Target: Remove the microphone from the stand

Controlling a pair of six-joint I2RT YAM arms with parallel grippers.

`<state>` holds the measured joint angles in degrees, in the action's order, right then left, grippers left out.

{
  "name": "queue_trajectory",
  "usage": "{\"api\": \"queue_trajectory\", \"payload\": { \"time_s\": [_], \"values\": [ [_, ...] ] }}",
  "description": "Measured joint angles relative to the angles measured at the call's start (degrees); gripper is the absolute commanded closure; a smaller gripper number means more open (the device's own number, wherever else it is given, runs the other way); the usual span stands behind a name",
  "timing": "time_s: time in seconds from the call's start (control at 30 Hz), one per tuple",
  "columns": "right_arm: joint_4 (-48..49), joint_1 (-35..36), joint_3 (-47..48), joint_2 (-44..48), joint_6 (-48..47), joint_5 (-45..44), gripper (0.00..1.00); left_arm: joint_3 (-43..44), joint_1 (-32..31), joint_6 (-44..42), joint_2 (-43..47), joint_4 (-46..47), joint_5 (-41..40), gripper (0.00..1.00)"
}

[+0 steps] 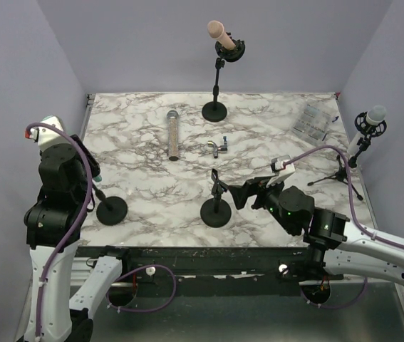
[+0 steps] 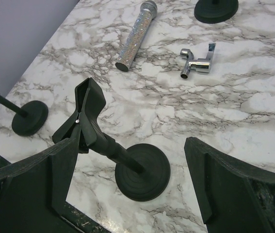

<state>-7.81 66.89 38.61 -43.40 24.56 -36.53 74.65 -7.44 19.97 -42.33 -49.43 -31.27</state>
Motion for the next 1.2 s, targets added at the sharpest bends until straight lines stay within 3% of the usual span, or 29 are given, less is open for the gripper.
{"api": "queue_trajectory", "payload": {
  "time_s": [0.37,0.9,1.07,1.2],
  "values": [
    [0.0,0.0,1.36,-3.52,0.0,0.13,0.0,3.85,-1.7,-3.58,-0.11,-3.02,28.87,1.0],
    [-0.2,0.0,6.99,-6.21,-3.28,0.48,0.0,-6.75,-12.41,-16.79,1.27,14.03,58.55,1.0],
    [0.33,0.0,8.98,-7.02,-8.26,5.99,0.0,-11.3,-12.5,-20.9,1.53,20.28,67.3,1.0],
    [2.34,-0.07,11.69,-8.5,-15.47,18.18,0.0,-13.33,-12.5,-23.17,2.86,22.29,71.25,1.0]
  ]
}}
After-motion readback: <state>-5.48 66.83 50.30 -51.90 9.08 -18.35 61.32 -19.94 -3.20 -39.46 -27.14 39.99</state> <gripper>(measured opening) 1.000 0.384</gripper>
